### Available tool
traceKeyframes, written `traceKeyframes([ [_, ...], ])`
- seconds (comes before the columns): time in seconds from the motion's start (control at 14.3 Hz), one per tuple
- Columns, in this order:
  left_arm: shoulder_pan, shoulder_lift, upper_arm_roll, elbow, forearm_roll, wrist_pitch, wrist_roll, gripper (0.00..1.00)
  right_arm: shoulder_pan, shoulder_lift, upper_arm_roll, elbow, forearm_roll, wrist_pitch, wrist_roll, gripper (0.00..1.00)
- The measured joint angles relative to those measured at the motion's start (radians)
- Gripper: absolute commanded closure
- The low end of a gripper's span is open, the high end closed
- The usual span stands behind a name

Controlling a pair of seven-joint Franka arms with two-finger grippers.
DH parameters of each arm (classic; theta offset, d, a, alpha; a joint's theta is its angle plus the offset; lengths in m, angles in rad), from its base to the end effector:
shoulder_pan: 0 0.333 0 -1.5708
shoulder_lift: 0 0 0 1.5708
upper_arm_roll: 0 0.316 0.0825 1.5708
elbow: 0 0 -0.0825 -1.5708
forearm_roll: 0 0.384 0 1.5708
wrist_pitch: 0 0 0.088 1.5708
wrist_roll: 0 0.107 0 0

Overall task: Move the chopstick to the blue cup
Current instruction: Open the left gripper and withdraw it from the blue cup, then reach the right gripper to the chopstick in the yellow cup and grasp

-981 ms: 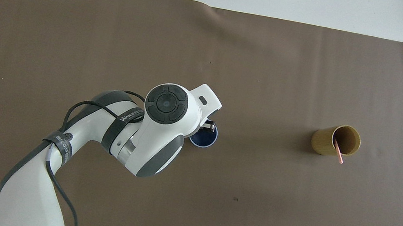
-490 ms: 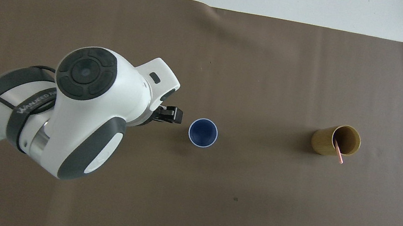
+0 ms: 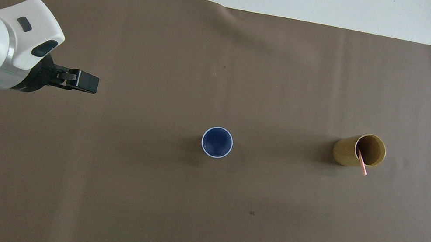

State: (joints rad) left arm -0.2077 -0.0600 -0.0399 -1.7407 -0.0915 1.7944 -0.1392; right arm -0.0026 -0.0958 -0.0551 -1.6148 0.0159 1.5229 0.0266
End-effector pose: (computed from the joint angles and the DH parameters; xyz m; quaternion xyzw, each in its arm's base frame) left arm 0.5348 -0.1438 0.5972 0.9963 -0.0465 0.0473 0.0540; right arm 0.5187 -0.0297 0.6510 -0.9991 0.0416 -0.0020 0.0105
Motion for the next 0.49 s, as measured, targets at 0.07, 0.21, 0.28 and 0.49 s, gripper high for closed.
traceKeyframes([
  [0.07,0.031,-0.001,0.000,0.047,0.000,-0.040,0.030,0.00,0.000,0.000,0.000,-0.001,0.000,0.000,0.000,0.00],
  [0.21,0.087,-0.003,0.001,0.132,0.001,-0.133,0.086,0.00,0.000,0.000,0.000,-0.003,0.000,0.000,0.006,0.00],
  [0.28,0.106,-0.002,0.001,0.162,0.001,-0.170,0.103,0.00,0.000,0.000,0.000,-0.006,0.000,0.000,0.027,0.00],
  [0.49,0.126,0.020,0.001,0.224,0.038,-0.251,0.123,0.00,0.017,0.017,0.001,-0.021,0.004,0.000,0.136,0.00],
])
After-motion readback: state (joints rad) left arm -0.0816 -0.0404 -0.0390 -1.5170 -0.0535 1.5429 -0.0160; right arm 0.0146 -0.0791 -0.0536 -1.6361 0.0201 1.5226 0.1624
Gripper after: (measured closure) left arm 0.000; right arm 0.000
